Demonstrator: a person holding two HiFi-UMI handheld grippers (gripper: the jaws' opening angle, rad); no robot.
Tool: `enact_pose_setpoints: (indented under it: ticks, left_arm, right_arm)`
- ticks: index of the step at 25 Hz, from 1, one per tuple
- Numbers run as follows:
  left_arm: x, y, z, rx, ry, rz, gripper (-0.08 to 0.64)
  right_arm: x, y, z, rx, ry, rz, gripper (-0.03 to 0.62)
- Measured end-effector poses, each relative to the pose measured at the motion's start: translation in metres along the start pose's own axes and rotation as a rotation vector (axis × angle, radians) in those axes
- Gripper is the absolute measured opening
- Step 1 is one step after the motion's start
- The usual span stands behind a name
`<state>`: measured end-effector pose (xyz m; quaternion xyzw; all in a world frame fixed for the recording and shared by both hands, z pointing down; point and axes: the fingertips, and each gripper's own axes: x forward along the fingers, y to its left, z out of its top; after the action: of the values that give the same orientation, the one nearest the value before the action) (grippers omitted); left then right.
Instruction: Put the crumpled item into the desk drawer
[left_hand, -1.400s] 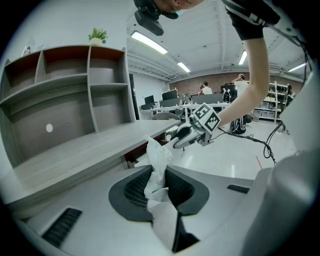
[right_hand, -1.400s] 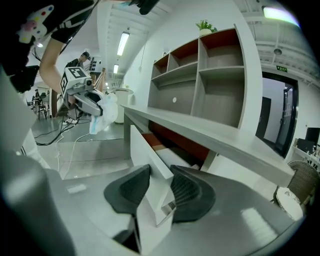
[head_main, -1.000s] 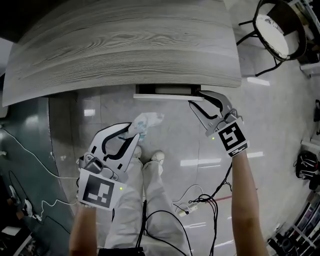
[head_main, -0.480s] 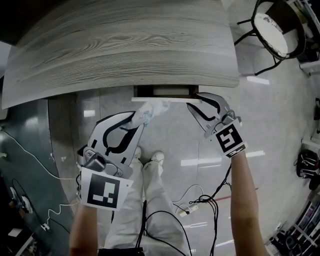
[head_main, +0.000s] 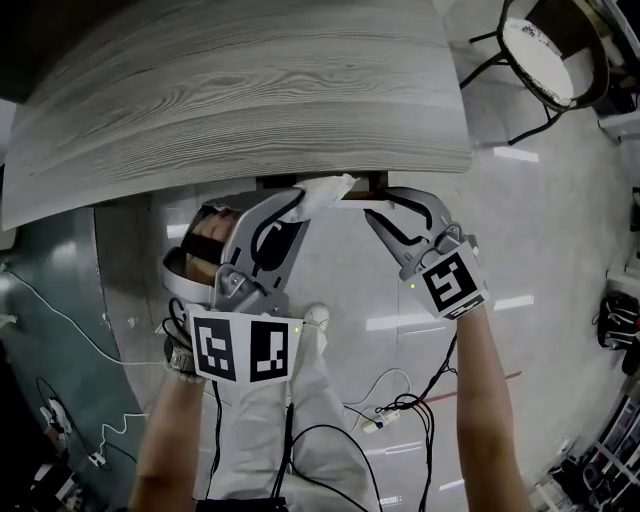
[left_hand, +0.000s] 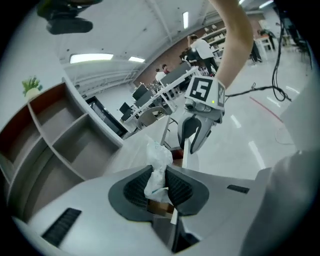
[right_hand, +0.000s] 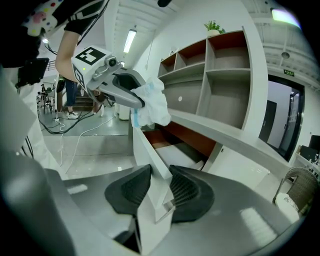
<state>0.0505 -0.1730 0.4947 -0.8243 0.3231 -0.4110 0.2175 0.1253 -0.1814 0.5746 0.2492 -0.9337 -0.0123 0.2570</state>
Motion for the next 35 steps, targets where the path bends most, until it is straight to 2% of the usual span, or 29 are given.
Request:
enact_pose_setpoints:
  ticks: [5, 9, 11, 13, 18, 22, 28, 32, 34, 35]
  left_arm:
    - [0.02, -0.005, -0.003, 0.173, 0.055, 0.008, 0.064]
    - [0.026, -0.005, -0.001, 0.347, 0.072, 0.068, 0.064]
    - [0.029, -0.01, -0.006, 0.386, 0.092, 0.073, 0.064]
    - [0.034, -0.02, -0.015, 0.399, 0.117, 0.044, 0.064]
    - [0.044, -0.027, -0.028, 0.349, 0.138, -0.01, 0.055]
    - [0.044, -0.027, -0.026, 0.279, 0.121, -0.055, 0.068]
    - [0.032, -0.028, -0.026, 0.165, 0.098, -0.121, 0.166]
    - [0.022, -0.027, -0.032, 0.098, 0.098, -0.117, 0.187]
    - [0.016, -0.026, -0.032, 0.025, 0.078, -0.104, 0.185]
    - [0.012, -0.025, -0.031, -0.018, 0.061, -0.097, 0.161]
  right_arm:
    - [0.0, 0.0, 0.0, -0.003, -0.001, 0.001, 0.126]
    - [0.0, -0.001, 0.0, -0.008, 0.0, 0.001, 0.126]
    - [0.0, -0.001, 0.0, -0.008, -0.003, 0.002, 0.126]
    - [0.0, -0.001, -0.001, -0.002, -0.01, 0.003, 0.126]
    - [-0.001, 0.0, 0.001, -0.039, 0.004, 0.013, 0.126]
    - [-0.001, 0.0, 0.0, -0.021, 0.0, 0.004, 0.127]
    - [0.0, 0.0, 0.002, -0.021, 0.011, -0.004, 0.132]
    - [0.0, 0.0, 0.002, -0.005, 0.016, -0.017, 0.135]
    - [0.001, 0.0, 0.001, 0.021, 0.013, -0.031, 0.14]
    - [0.001, -0.001, 0.0, 0.033, 0.012, -0.04, 0.143]
